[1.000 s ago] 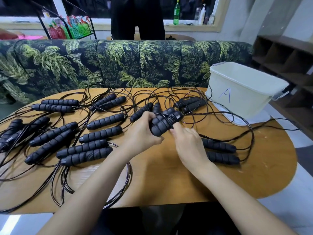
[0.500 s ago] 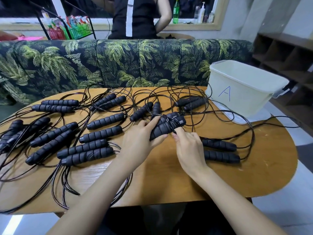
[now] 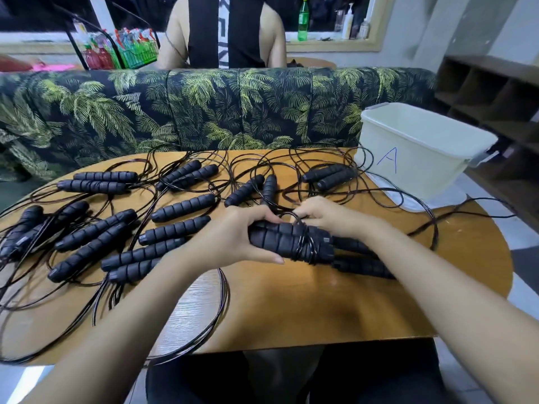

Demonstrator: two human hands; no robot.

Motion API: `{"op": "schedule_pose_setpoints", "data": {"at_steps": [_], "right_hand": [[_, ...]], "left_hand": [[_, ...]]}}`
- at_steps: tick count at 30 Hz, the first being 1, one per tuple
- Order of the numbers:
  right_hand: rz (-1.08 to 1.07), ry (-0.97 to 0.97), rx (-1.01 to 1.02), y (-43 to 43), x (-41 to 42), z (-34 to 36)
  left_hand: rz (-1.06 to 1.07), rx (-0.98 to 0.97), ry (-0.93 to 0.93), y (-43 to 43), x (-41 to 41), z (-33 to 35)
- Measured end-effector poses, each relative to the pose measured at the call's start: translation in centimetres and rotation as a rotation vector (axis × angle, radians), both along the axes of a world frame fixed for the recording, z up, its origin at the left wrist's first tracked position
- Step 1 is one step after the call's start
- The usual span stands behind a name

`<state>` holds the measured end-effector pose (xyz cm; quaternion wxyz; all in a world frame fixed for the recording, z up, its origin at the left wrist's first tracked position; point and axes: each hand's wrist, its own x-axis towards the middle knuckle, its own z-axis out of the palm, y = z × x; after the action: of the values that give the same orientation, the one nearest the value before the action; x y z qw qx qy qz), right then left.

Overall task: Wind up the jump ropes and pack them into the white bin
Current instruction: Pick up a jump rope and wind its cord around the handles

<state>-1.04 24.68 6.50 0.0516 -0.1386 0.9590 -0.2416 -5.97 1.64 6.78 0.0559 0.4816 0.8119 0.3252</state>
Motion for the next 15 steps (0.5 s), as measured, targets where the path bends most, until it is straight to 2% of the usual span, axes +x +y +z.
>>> {"op": "schedule_pose_setpoints", "data": {"at_steps": [2, 4, 7, 12, 15], "right_hand": [[0.045, 0.019, 0.191, 0.8, -1.7, 0.5], [0.06, 0.063, 0.279, 0.6, -2.5, 1.4], [0.011, 0.119, 0.423, -0.3, -2.7, 1.9], [-0.084, 0.151, 0.561, -2.5, -1.8, 1.9], [-0.144, 0.241, 0.626, -3.5, -1.3, 2.0]], "left_hand": [[0.036, -0.141, 0.238, 0.0, -0.4, 0.6], [0.048, -0.192, 0.459, 0.2, -0.5, 0.7], [0.056, -0.258, 0.678, 1.0, -0.4, 0.3], [0.132, -0.484, 0.8, 2.0, -0.4, -0.6], [0.269, -0.496, 0.745, 2.6, -0.4, -1.0]]}}
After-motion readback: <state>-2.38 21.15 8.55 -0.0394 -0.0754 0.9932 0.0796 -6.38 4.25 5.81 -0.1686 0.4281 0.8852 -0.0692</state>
